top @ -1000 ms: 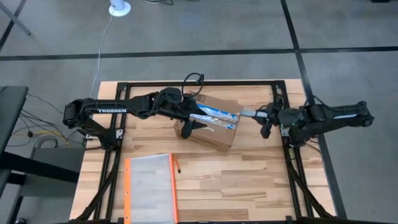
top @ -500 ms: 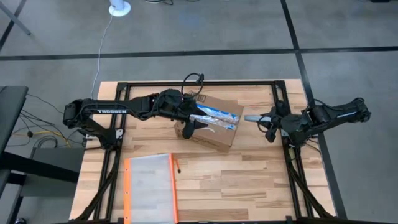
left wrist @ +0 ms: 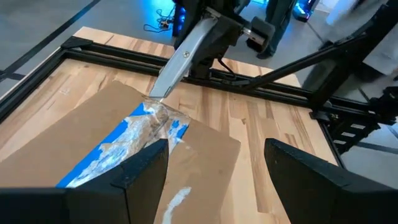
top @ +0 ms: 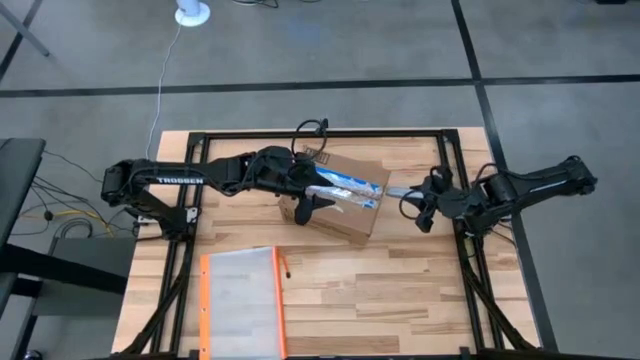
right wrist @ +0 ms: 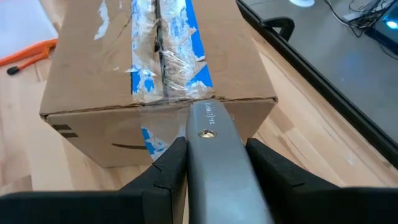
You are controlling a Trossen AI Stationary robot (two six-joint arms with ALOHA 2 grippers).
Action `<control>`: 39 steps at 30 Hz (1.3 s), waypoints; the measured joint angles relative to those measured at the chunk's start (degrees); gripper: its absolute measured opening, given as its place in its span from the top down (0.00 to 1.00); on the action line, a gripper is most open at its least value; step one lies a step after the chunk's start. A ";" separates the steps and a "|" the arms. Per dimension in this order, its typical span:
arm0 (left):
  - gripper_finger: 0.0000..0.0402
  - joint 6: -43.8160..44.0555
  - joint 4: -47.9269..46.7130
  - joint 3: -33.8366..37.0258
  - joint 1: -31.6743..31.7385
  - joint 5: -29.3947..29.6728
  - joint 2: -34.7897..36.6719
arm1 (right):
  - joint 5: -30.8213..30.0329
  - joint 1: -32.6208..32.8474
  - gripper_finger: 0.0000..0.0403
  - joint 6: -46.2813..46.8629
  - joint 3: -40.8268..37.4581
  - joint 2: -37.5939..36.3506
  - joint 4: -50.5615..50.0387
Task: Unpack boxes
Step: Open the cardboard box with the silver cutter
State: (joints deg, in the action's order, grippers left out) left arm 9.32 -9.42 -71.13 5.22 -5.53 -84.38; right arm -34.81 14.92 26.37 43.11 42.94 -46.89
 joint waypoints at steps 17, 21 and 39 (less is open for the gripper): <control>0.37 -3.31 -7.00 0.07 -9.85 17.62 -2.24 | 5.30 -3.22 0.72 0.33 0.00 2.40 3.60; 0.37 -2.29 -6.22 0.07 -11.27 19.31 -6.62 | 7.44 -4.24 0.72 0.20 0.00 4.02 4.52; 0.37 -15.48 -4.35 -1.97 -11.61 15.03 -12.65 | 10.63 -5.69 0.72 0.00 0.02 5.07 4.85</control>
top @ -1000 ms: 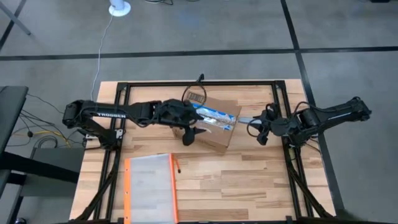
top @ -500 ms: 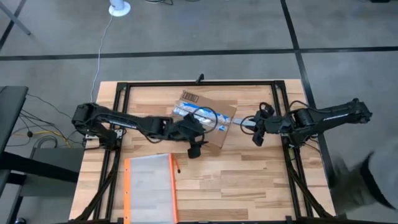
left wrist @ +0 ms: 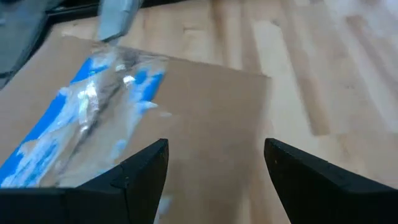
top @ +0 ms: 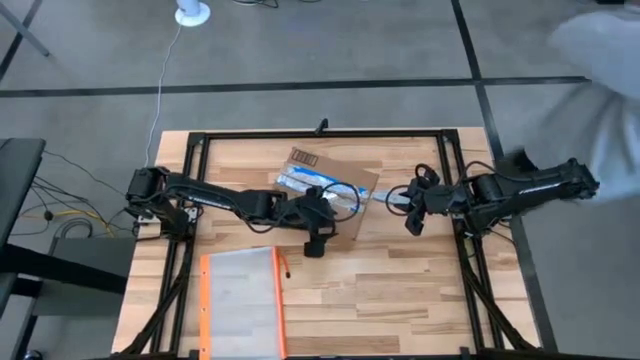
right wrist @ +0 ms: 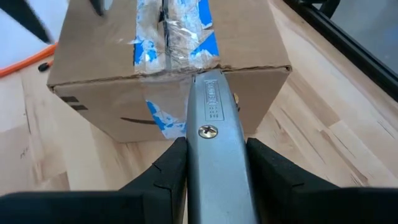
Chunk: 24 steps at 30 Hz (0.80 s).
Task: Unpack boxes
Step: Open the cardboard box with the silver cutter
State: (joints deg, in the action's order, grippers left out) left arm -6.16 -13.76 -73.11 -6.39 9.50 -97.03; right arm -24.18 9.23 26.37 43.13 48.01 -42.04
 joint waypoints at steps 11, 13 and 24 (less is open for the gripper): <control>0.37 -5.18 -5.09 -1.61 -0.20 0.55 0.26 | 1.01 -1.52 0.72 -1.29 -0.02 0.00 0.92; 0.37 -5.12 -5.11 -1.61 -0.06 1.48 0.26 | 1.73 -1.52 0.72 -1.33 -0.02 0.00 0.98; 0.37 -7.36 -4.82 -1.61 -0.52 1.71 -3.32 | 3.31 -1.35 0.72 -0.92 -0.04 0.01 2.33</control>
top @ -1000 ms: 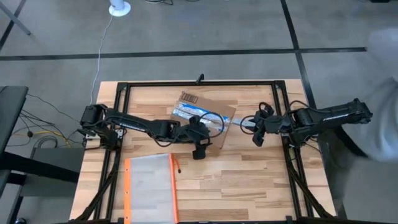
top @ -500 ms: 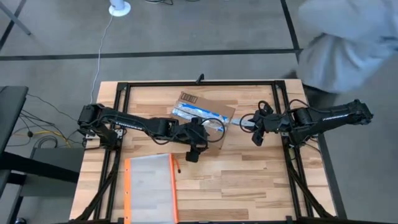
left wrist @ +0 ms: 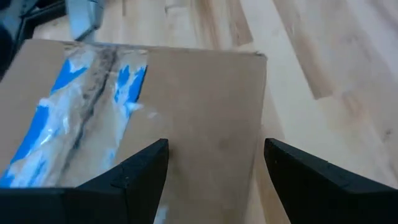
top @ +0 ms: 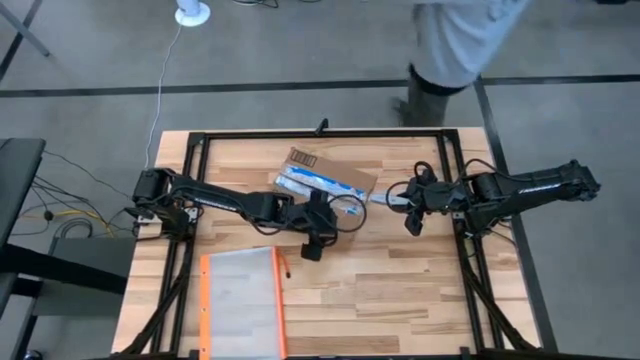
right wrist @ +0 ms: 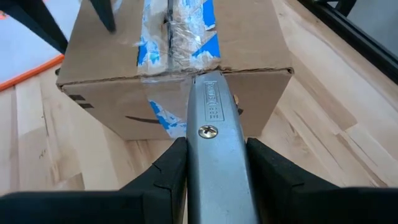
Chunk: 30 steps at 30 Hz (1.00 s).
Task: Unpack boxes
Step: Open the cardboard box with the silver cutter
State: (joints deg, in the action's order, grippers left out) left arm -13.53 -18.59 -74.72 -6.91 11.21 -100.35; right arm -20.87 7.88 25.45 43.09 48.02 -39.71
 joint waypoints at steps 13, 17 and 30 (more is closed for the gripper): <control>0.37 3.22 3.11 0.02 1.81 3.44 -1.02 | 0.95 1.80 0.72 0.28 -0.09 0.05 1.79; 0.37 4.01 5.78 0.02 2.53 5.76 -1.06 | 10.70 3.68 0.72 -0.06 0.07 0.80 4.24; 0.37 3.94 3.62 -0.02 2.33 5.47 -1.06 | 10.55 5.13 0.72 0.02 1.53 2.35 0.91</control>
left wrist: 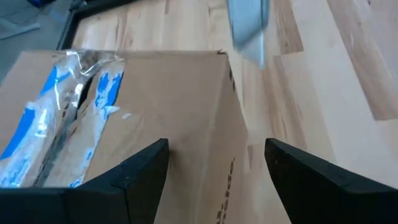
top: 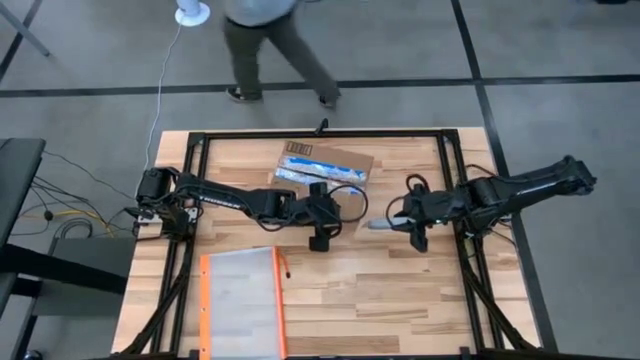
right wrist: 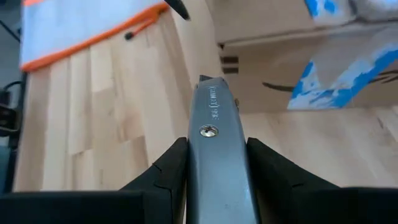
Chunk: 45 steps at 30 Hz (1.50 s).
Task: Unpack boxes
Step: Open the cardboard box with the silver cutter
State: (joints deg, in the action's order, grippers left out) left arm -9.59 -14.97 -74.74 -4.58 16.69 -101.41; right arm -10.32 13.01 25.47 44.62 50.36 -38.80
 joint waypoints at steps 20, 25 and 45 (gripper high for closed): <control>0.37 8.43 -4.33 -5.44 0.19 0.14 2.42 | -7.60 4.73 0.72 15.44 -22.85 -1.30 12.48; 0.37 10.79 -6.59 -5.43 1.79 0.42 3.47 | -7.42 6.96 0.51 19.46 -23.84 -1.36 10.47; 0.37 -9.57 -22.85 -8.32 13.41 6.76 4.79 | -10.97 -0.44 0.30 11.50 -13.26 -1.64 14.55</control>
State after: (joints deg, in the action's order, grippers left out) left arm -19.15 -37.82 -83.06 8.83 23.45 -96.62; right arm -21.29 12.57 36.98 31.36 48.72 -24.26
